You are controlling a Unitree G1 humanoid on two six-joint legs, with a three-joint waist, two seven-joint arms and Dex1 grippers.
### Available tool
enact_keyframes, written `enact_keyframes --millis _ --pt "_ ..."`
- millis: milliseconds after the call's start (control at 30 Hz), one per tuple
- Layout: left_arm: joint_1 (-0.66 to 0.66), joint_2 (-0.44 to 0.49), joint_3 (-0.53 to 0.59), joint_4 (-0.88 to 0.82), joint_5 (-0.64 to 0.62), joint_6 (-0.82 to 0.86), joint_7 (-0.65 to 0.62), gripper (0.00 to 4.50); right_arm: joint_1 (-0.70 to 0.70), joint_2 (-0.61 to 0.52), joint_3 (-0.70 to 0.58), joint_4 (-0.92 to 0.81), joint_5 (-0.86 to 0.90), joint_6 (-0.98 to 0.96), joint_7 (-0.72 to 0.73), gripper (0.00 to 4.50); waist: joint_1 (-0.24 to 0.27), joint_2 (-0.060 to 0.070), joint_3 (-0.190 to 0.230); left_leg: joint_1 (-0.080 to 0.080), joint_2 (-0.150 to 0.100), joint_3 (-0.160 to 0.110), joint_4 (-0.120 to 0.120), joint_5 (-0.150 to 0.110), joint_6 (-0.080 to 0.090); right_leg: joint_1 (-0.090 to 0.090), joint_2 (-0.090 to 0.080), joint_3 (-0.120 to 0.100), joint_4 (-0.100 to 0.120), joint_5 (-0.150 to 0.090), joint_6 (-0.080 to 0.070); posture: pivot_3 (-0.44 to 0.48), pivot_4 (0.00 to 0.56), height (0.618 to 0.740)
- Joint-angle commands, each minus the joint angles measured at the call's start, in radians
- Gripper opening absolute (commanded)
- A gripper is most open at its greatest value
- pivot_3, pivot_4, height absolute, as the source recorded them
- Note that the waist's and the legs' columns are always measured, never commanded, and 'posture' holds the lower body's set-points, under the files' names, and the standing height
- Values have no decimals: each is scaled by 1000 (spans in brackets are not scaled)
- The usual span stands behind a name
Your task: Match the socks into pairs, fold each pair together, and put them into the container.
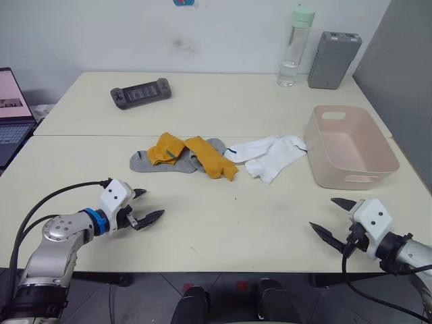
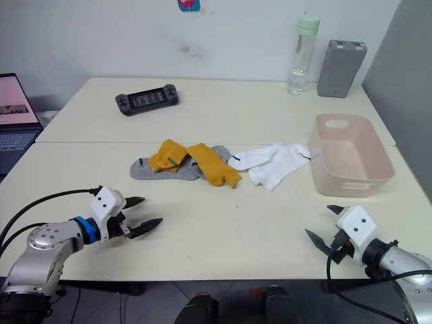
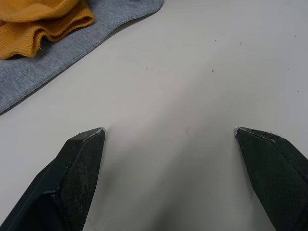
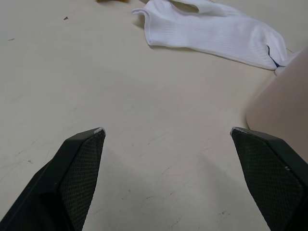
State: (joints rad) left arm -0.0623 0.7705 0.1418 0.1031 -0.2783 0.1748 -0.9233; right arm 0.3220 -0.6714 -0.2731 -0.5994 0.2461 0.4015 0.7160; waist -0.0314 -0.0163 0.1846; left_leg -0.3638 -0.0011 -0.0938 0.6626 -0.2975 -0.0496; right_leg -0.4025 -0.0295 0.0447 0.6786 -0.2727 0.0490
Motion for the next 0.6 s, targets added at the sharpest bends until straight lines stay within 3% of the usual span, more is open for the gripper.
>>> enact_keyframes --millis 33,133,333,600 --pt "0 7 20 -5 -4 -14 -11 4500 -16 -13 -12 -14 7 -19 3 4481 0 0 0 0 0 0 0 0 0 0 0 0 0 0 0 0 150 740" --pt "7 20 22 2 -25 -55 -77 4500 -29 -18 -11 -17 18 -17 12 4481 -1 0 0 0 0 0 0 0 0 0 0 0 0 0 0 0 150 740" --pt "-18 8 58 2 -67 -36 -79 4500 -49 -16 -10 -24 40 4 4 4481 0 0 0 -1 0 0 0 0 0 0 0 0 0 0 0 0 150 740" --pt "-16 65 83 5 -110 18 -166 4500 -30 -32 -59 -22 98 35 28 4481 0 0 0 -1 0 0 0 0 0 0 0 0 0 0 0 0 150 740"
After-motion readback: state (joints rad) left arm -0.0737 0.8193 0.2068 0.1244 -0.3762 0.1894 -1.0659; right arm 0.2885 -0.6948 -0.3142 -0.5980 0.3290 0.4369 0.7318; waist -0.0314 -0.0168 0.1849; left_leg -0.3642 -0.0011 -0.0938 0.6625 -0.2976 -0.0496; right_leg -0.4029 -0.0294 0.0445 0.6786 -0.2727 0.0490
